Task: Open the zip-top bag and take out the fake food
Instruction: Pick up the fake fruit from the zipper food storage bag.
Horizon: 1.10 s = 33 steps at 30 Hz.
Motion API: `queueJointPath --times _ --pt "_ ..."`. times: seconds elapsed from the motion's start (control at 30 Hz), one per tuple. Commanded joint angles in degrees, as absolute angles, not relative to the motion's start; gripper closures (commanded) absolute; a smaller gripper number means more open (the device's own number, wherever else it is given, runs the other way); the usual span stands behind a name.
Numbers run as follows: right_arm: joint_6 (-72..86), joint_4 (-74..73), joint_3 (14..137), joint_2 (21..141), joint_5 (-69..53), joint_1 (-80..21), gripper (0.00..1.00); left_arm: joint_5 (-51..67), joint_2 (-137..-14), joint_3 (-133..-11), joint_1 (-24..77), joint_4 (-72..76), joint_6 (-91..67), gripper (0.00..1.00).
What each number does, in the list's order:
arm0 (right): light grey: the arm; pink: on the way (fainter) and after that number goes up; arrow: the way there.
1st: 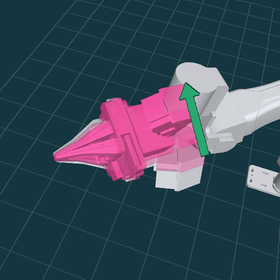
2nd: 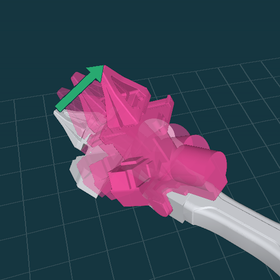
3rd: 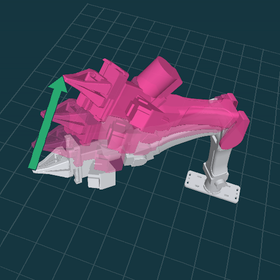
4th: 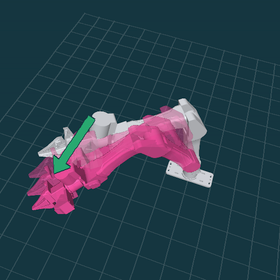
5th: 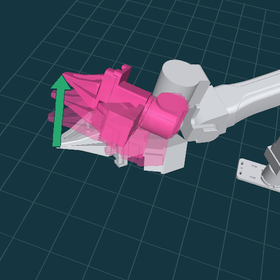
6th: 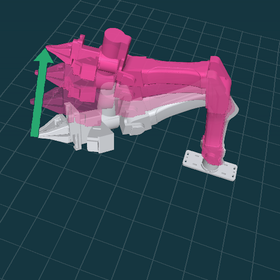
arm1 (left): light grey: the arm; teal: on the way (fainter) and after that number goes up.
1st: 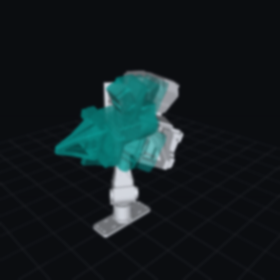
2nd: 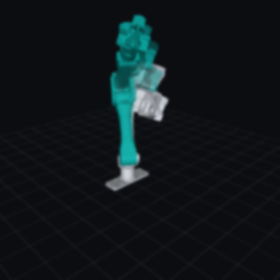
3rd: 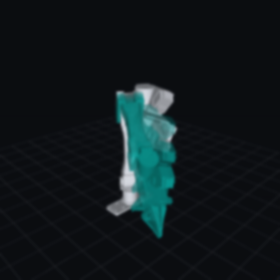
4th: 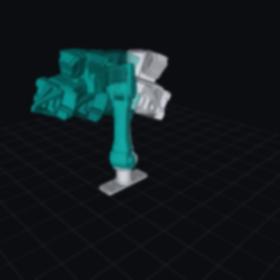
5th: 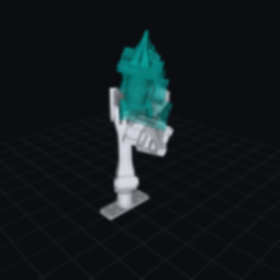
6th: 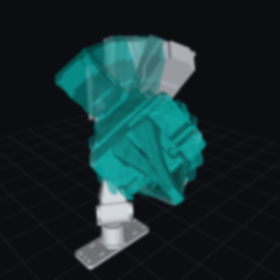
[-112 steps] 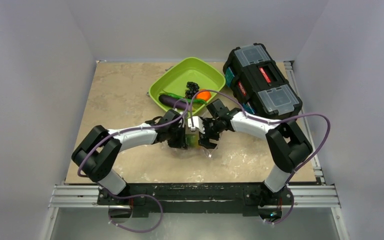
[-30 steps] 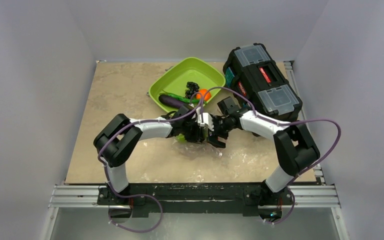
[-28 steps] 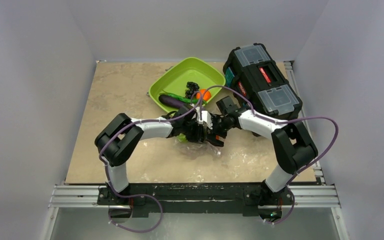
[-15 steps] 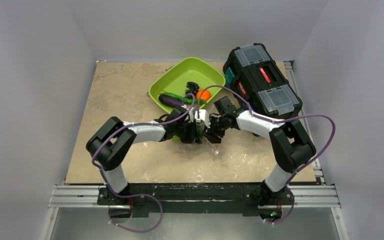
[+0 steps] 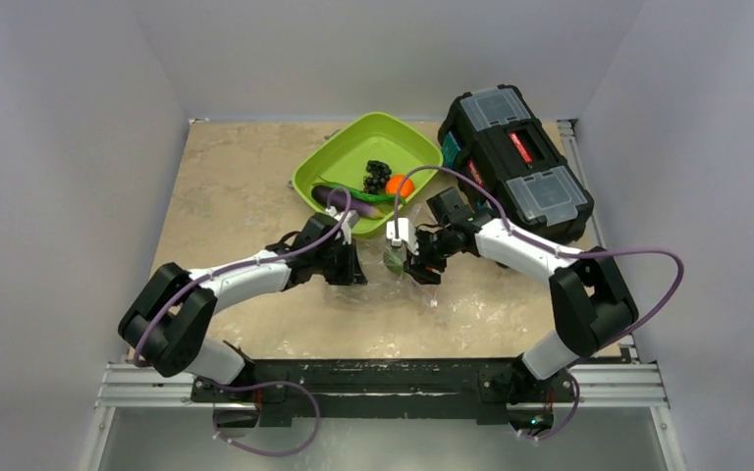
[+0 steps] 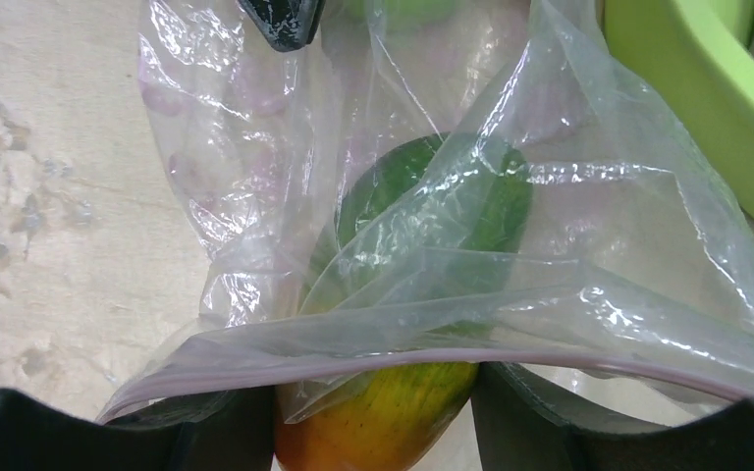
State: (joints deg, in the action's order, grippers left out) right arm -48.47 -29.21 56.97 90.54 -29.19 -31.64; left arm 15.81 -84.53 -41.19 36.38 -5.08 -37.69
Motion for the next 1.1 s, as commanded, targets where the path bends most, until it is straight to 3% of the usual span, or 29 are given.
queueJointPath --times 0.0,0.2,0.4,0.5,0.83,1.07 --pt "-50.01 -32.40 57.75 86.44 -33.34 -30.58 0.93 14.72 -81.31 -39.55 35.84 -6.97 -34.76 0.99" --pt "-50.01 -35.06 59.16 86.23 -37.56 -28.58 0.94 16.83 -75.28 -38.61 36.32 -6.60 -33.49 0.90" --pt "-46.94 -34.35 59.65 89.36 -39.89 -28.21 0.96 20.68 -69.79 -38.34 39.80 -4.82 -29.55 0.58" --pt "-43.19 -32.89 60.58 92.11 -40.73 -28.21 0.96 20.06 -71.42 -39.56 43.92 -4.97 -26.36 0.48" --pt "-39.26 -31.75 61.58 95.41 -42.72 -28.26 0.94 -1.52 -80.92 -43.63 56.81 -3.53 -19.33 0.28" --pt "-40.69 -33.30 61.98 95.91 -44.67 -28.21 0.94 -18.36 -82.56 -43.92 59.41 1.32 -17.27 0.27"
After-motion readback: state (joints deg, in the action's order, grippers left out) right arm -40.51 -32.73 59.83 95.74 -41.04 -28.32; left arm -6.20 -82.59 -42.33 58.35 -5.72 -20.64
